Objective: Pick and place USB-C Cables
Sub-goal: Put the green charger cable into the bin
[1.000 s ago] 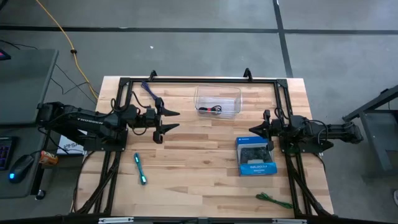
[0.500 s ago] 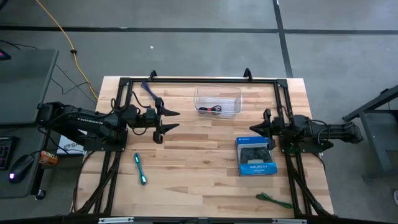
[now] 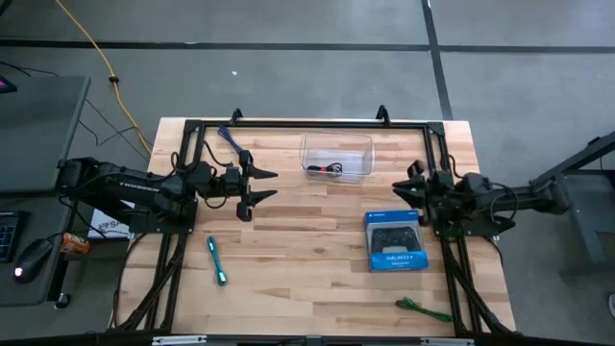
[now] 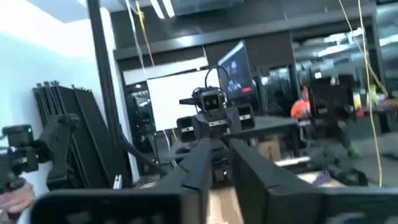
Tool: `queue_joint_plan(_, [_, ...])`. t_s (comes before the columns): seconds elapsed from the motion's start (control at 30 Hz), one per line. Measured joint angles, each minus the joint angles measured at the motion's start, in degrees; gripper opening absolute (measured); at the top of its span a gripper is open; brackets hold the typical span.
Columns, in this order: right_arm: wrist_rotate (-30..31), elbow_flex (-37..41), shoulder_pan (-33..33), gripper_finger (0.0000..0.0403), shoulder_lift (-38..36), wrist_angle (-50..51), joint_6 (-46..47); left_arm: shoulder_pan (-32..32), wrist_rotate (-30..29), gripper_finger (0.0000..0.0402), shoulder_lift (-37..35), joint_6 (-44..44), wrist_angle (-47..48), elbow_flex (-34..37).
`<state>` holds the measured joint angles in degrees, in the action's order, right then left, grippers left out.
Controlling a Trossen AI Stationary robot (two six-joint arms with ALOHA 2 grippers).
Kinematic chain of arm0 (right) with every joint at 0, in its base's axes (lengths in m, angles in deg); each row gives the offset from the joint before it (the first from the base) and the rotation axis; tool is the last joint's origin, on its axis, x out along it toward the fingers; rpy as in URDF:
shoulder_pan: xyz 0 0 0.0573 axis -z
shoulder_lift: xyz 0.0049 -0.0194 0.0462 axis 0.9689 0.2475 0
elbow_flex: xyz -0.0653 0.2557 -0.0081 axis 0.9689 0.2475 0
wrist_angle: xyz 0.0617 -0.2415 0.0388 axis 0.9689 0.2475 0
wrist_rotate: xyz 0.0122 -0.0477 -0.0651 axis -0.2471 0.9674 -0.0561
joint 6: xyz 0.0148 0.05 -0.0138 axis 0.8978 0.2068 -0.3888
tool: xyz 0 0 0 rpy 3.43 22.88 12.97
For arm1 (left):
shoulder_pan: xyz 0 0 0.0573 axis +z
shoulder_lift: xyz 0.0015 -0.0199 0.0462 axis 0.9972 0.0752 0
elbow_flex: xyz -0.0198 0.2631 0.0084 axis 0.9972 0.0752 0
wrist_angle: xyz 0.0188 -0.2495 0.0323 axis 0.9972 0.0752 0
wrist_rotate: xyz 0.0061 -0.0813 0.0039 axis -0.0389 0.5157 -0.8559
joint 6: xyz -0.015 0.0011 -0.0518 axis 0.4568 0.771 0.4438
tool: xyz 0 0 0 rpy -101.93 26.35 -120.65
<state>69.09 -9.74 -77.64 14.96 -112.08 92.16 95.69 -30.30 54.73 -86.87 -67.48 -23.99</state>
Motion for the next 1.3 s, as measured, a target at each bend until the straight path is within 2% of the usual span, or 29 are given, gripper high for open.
queue_joint_plan(0.1, [0.97,-4.17,-1.76,0.0114,6.91,0.08,1.44,0.00,0.00,0.0199,0.01,0.00,0.00,0.00])
queue_joint_plan(0.2, [-0.10,-11.01,-4.24,0.0162,14.51,4.58,1.44,0.00,0.00,0.0199,0.01,0.00,0.00,0.00])
queue_joint_plan(0.33, [-0.56,-24.11,-8.01,0.0193,23.54,25.00,2.64,0.00,0.00,0.0199,0.01,0.00,0.04,0.00])
queue_joint_plan(0.47, [-1.56,-36.26,-12.61,0.0197,32.92,45.23,15.01,0.00,0.00,0.0199,0.01,0.00,0.04,0.00])
queue_joint_plan(0.67, [-4.62,-47.52,-25.06,0.0197,46.90,59.50,38.71,0.00,0.00,0.0199,0.01,0.00,0.02,0.00])
queue_joint_plan(0.9, [0.94,-56.86,-41.06,0.0197,61.50,78.84,69.94,0.10,0.00,0.0199,0.01,-0.04,0.00,-0.02])
queue_joint_plan(1.07, [1.22,-59.83,-48.84,0.0197,70.24,82.24,82.54,0.11,-0.02,0.0199,0.01,-1.88,0.00,-0.02])
queue_joint_plan(1.3, [-1.09,-60.30,-53.04,0.0197,78.42,81.18,92.35,0.11,0.00,0.0199,0.01,-2.54,0.25,-0.02])
